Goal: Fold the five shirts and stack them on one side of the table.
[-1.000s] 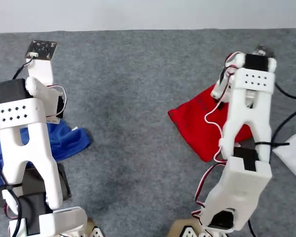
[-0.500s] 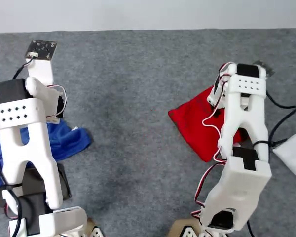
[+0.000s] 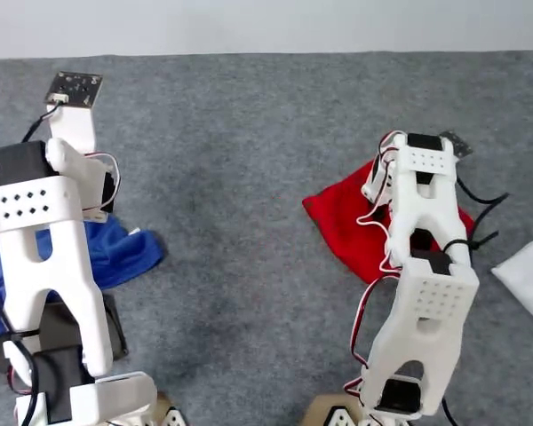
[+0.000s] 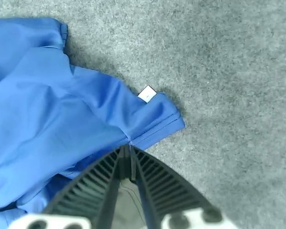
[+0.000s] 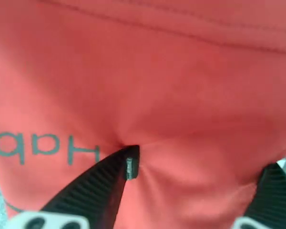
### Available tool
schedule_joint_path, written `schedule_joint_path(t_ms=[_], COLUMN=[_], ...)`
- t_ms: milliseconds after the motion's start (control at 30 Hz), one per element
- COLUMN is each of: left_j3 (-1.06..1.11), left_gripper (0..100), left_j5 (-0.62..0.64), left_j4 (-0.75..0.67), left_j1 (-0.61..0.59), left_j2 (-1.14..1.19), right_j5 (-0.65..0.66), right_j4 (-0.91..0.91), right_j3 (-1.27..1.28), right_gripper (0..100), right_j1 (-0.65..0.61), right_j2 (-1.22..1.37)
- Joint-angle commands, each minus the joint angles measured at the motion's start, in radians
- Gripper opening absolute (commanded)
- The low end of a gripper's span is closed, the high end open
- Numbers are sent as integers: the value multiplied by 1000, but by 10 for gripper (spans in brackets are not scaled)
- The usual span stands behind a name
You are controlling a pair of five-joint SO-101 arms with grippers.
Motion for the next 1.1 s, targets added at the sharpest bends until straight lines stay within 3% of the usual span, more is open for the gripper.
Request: schedule_joint_path(t_ms=[0,200,467,700,867,1067], left_j3=[-2,-2,-2,-2,-2,-2], left_gripper=[6,6,6,6,6,6], left_j5=[-8,-8,-8,-8,-8,-8], left_j4=[17,17,17,17,17,17], left_j1=[2,2,2,2,3,3], left_j2=[-38,-38,-38,-38,-38,-38], right_j5=[-3,46,92,296,488,618], right_j4=[-21,-28,30,117,97,54], right_j3=[12,12,12,12,12,12], right_gripper=[294,15,9,9,9,9], right_j1=[-12,-13,22,101,180,302], right_j2=[35,35,-45,-323,-446,-513])
